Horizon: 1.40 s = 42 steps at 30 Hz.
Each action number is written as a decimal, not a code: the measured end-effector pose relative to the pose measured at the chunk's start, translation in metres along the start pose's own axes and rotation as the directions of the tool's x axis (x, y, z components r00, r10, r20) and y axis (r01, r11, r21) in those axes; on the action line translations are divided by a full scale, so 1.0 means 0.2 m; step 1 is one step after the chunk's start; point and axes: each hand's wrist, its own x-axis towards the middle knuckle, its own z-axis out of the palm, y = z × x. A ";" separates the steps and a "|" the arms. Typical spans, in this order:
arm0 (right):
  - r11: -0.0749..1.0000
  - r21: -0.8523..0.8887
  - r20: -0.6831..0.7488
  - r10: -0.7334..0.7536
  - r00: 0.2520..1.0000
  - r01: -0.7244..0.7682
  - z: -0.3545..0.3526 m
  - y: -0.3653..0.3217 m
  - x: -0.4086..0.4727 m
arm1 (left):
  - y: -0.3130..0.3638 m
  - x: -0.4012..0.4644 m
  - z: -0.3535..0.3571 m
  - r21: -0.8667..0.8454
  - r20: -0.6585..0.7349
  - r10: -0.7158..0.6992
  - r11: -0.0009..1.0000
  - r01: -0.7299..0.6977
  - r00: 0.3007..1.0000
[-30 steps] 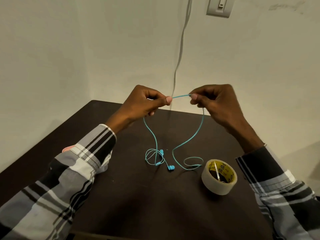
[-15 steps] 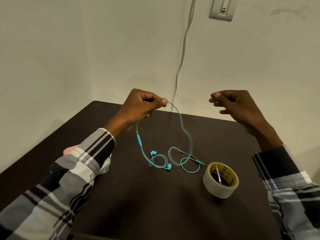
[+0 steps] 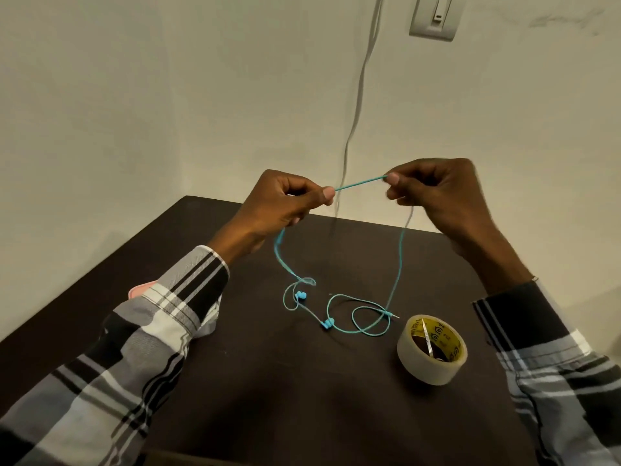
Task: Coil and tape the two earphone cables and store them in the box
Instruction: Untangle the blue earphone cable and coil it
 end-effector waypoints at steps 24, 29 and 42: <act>0.996 -0.035 0.223 0.086 0.971 -0.081 0.13 -0.02 -0.05 | 0.00 0.01 0.12 -0.022 0.063 0.002 1.000 -0.001 0.998; 0.997 -0.020 0.057 0.081 0.995 -0.080 0.05 0.00 -0.02 | -0.04 -0.02 0.04 -0.015 0.060 -0.036 0.999 0.037 0.998; 0.967 -0.192 -0.096 0.154 0.983 -0.170 -0.14 0.14 0.02 | -0.08 -0.07 0.00 -0.085 0.050 -0.088 0.992 0.092 0.995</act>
